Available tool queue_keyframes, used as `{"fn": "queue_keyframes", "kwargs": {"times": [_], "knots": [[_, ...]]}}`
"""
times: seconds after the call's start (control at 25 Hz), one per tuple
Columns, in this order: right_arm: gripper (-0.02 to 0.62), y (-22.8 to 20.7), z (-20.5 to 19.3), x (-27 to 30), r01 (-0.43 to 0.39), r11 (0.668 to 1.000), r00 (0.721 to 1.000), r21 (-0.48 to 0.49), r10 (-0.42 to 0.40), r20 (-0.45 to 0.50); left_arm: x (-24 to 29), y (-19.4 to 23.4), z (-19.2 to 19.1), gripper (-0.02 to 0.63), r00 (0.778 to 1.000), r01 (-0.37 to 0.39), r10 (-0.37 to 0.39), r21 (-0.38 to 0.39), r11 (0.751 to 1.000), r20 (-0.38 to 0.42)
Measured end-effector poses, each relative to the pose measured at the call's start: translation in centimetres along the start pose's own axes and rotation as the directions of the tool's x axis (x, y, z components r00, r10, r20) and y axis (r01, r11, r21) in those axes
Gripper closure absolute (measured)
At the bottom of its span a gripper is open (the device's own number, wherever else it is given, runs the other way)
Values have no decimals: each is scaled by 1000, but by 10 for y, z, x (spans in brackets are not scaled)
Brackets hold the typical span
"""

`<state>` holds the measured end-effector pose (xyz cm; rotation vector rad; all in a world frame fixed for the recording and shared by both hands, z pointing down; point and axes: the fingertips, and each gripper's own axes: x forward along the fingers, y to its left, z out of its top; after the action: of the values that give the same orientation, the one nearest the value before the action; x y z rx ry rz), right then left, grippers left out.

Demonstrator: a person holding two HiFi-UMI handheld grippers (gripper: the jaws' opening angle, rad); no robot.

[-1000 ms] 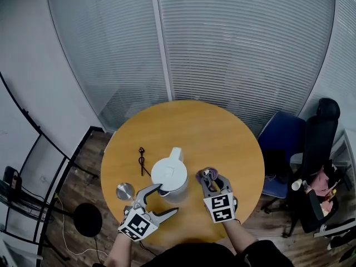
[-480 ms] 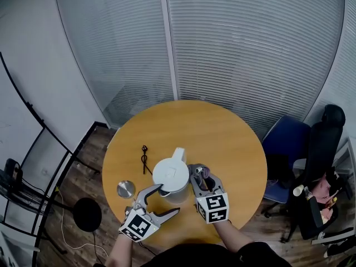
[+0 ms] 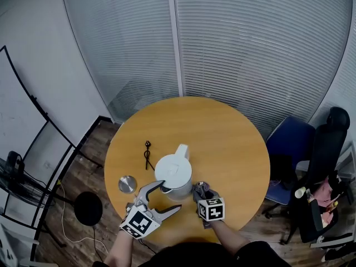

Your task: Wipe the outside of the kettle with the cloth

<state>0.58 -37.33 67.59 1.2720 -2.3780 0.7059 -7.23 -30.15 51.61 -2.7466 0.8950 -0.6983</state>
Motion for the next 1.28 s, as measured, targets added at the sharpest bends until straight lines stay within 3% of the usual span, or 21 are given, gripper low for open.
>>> {"fn": "queue_keyframes", "kwargs": {"times": [0.24,0.48,0.64,0.84,0.92,1.08,1.28], "knots": [[479,-2,3,-13,7,999,1000,45,-7,5,1,0,-1,216,1000,-4,4,13,1000,-5],[479,-5,27,-63,75,995,994,62,-80,72,-2,-1,-5,216,999,-38,39,40,998,-14],[479,-1,45,-99,134,989,980,63,-141,138,-22,9,-5,216,991,-129,129,22,991,17],[479,30,69,-136,134,990,963,48,-142,231,-62,21,-4,219,967,-229,237,-86,970,90],[479,45,74,-149,125,991,957,48,-133,257,-79,19,-6,270,957,-258,270,-112,959,104],[479,75,82,-169,114,993,946,38,-120,300,-111,10,-10,473,941,-298,314,-126,946,130],[479,114,78,-189,108,994,939,-7,-100,329,-144,-14,-18,583,936,-304,325,-156,940,135]]}}
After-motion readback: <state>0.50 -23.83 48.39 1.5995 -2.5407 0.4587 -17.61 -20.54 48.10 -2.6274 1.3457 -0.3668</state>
